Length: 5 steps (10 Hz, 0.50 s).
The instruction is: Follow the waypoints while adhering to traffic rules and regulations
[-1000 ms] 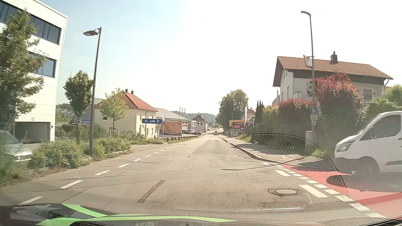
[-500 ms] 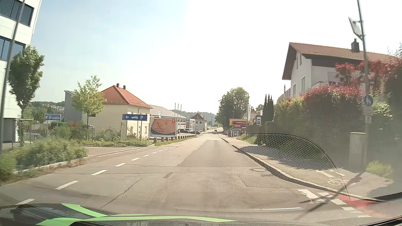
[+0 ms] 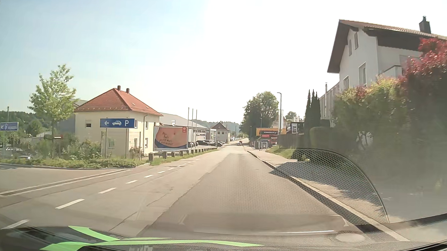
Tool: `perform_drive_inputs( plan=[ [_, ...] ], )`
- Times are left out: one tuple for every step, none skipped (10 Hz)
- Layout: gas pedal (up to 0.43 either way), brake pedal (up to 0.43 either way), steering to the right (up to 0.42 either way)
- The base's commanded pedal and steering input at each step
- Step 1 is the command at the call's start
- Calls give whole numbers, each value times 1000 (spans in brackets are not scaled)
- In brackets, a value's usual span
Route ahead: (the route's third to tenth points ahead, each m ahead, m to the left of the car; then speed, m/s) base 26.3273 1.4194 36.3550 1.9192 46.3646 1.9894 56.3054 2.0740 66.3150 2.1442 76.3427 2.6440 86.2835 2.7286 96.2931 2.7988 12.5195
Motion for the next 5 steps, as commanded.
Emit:
perform_drive_inputs(
  plan=[
    [98,0,-4],
    [110,0,-4],
    [110,0,-3],
    [110,0,-3],
    [110,0,-3]
  ],
)
